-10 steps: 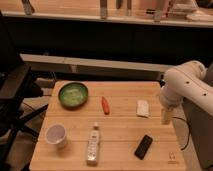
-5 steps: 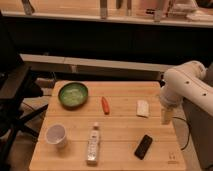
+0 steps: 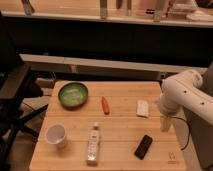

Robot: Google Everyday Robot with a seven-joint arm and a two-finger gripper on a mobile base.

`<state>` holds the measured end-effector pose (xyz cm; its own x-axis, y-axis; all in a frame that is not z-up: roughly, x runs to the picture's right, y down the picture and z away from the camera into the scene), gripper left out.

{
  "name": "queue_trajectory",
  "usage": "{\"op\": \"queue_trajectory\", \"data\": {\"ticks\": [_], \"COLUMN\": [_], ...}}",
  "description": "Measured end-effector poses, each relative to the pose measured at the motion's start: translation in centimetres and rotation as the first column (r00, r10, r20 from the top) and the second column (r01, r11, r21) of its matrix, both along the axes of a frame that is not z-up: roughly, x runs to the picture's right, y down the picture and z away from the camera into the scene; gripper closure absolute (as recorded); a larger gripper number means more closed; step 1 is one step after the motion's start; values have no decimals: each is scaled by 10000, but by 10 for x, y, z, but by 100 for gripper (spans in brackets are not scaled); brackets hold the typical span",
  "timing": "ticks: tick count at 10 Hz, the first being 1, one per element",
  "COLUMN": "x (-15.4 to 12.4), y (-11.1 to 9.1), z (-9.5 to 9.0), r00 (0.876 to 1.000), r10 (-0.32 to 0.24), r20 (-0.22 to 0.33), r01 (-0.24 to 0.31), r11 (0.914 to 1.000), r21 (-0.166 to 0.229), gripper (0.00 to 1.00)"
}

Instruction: Push the eraser across the table

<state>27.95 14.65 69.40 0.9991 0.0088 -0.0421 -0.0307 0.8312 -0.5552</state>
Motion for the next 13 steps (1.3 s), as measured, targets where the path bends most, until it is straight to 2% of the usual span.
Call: {"op": "queue_trajectory", "data": {"ticks": [2, 6, 11, 13], "x": [-3, -8, -19, -26], "y": [1, 31, 42, 54], "z": [0, 7, 12, 10], "r00": [10000, 9996, 9989, 9980], "r10": [-76, -258, -405, -513], "r20": [7, 107, 250, 370], "r01": [76, 259, 407, 516], "r11": [10000, 9997, 9991, 9986], "r21": [-22, -49, -78, -86], "gripper": [20, 20, 20, 20]}}
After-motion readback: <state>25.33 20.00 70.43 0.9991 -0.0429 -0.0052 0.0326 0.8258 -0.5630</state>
